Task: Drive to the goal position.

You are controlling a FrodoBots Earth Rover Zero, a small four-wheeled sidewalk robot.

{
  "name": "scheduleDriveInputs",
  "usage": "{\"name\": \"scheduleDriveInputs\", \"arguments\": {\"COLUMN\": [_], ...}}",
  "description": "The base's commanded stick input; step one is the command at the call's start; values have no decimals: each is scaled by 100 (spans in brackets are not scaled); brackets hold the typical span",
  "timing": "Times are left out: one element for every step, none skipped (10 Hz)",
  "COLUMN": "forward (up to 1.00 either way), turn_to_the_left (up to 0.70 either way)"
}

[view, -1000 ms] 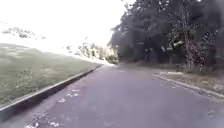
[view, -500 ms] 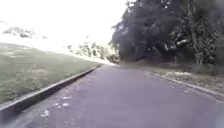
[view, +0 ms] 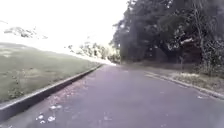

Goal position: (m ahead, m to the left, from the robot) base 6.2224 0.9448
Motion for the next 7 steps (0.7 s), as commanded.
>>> {"name": "scheduleDriveInputs", "arguments": {"forward": [100,100,100,100,100,100,100], "turn_to_the_left": [0,0,0,0,0,0,0]}}
